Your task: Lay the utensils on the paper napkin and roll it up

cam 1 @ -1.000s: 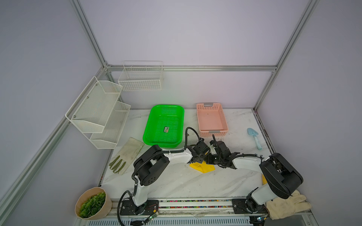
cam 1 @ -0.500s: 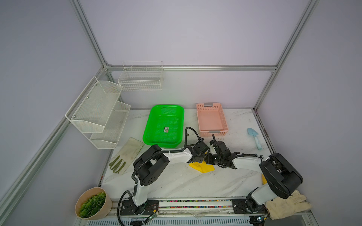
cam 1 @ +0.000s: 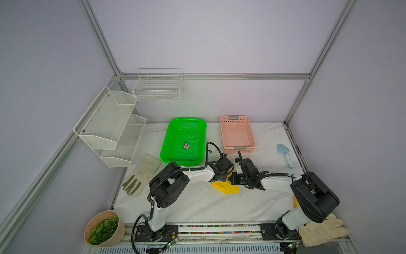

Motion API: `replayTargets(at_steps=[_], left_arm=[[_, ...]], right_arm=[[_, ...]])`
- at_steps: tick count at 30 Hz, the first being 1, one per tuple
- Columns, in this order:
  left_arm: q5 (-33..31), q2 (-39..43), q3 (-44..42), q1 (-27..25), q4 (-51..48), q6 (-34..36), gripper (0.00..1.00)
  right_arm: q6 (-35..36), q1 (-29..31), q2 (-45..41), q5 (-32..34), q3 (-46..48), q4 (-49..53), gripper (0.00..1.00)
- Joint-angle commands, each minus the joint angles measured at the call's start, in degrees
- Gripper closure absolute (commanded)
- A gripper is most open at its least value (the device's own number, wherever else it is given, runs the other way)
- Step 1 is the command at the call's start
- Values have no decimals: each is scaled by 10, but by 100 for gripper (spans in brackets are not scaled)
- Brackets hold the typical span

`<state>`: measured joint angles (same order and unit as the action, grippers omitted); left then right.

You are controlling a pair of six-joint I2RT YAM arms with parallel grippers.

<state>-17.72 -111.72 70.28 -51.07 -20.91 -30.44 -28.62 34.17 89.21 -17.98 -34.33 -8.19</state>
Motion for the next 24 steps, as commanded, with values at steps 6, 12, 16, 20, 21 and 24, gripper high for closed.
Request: replayTargets(at_steps=[6, 12, 16, 20, 21, 24], left_arm=[[-22, 23, -14, 17, -19, -10, 51], [-15, 25, -16, 18, -16, -11, 51], [0, 27, -19, 18, -8, -7, 46], [15, 46, -29, 18, 6, -6, 37], [18, 55, -32, 19, 8, -7, 36], [26, 85, -48, 21, 18, -11, 35]], right_arm=[[8, 1, 19, 4, 26, 66, 91], [7, 1, 19, 3, 24, 66, 92], [7, 1, 19, 2, 23, 66, 91], [7, 1, 21, 1, 22, 66, 91], [7, 1, 20, 1, 22, 65, 91], [7, 1, 21, 2, 22, 65, 91]])
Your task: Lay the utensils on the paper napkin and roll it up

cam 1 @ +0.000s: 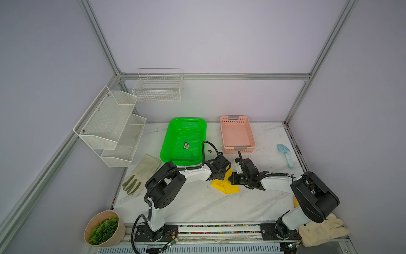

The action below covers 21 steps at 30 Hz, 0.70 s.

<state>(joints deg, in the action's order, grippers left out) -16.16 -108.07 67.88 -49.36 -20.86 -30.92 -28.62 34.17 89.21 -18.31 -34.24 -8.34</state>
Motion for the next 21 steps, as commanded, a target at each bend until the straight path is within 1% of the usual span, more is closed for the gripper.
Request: replayTargets(at_steps=[1, 4, 8, 10, 12, 17, 21], left_arm=[[13, 56, -29, 8, 19, -9, 36], [23, 91, -54, 20, 29, -17, 39], [45, 121, -101, 29, 60, -32, 49], [53, 125, -122, 29, 74, -35, 53], [76, 135, -151, 28, 109, -41, 56], [113, 179, -223, 29, 214, -63, 62], [102, 202, -251, 24, 250, -70, 65]], right_arm=[[7, 1, 20, 5, 20, 67, 91], [7, 1, 18, 4, 21, 69, 91], [5, 1, 16, 6, 22, 69, 92], [4, 1, 16, 6, 20, 69, 92], [4, 1, 17, 6, 18, 70, 94], [5, 1, 18, 8, 13, 75, 94], [5, 1, 22, 8, 8, 78, 94]])
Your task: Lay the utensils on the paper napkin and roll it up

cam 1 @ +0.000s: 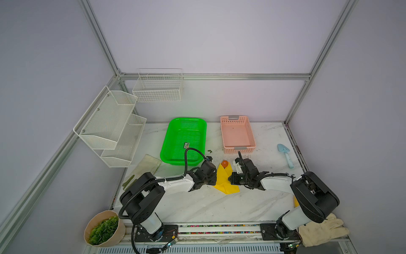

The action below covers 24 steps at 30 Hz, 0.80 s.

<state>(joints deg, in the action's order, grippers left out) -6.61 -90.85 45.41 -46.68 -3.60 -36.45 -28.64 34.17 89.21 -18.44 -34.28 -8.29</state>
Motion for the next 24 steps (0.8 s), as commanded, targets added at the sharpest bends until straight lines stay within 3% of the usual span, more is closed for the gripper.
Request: replayTargets(at_steps=[1, 11, 24], left_arm=[[5, 33, -30, -3, 81, -15, 65], [55, 8, -47, -6, 158, -12, 65], [74, -26, -100, -6, 253, -38, 68]], right_arm=[[6, 1, 22, 9, 9, 77, 94], [5, 1, 25, 10, 7, 78, 94], [1, 1, 23, 17, 14, 79, 96]])
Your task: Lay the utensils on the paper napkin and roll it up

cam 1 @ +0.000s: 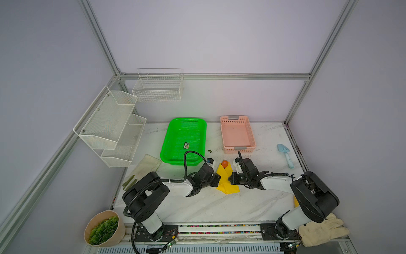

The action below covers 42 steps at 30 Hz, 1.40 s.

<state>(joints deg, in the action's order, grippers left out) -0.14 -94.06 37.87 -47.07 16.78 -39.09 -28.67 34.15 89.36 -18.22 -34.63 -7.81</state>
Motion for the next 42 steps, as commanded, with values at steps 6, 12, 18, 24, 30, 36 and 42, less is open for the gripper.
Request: replayTargets(at_steps=[6, 12, 18, 24, 30, 36, 42], left_arm=[[16, -2, -47, -6, 78, -24, 69], [13, -9, -61, -15, 99, -33, 71], [-6, -14, -67, -30, 99, -35, 71], [-26, 6, -81, -42, 99, -32, 72], [-15, -2, -99, -43, 119, -45, 72], [-13, -14, -111, -43, 145, -58, 72], [-18, -16, -113, -43, 146, -61, 72]], right_arm=[[-1, 1, 22, 15, 16, 75, 97], [-2, 1, 20, 16, 18, 75, 97], [-3, 1, 21, 14, 15, 76, 97], [-3, 1, 20, 13, 11, 80, 97], [-4, 1, 13, 12, 7, 83, 97], [-3, 1, -14, 6, -3, 99, 95], [9, 1, -63, -4, -44, 134, 89]])
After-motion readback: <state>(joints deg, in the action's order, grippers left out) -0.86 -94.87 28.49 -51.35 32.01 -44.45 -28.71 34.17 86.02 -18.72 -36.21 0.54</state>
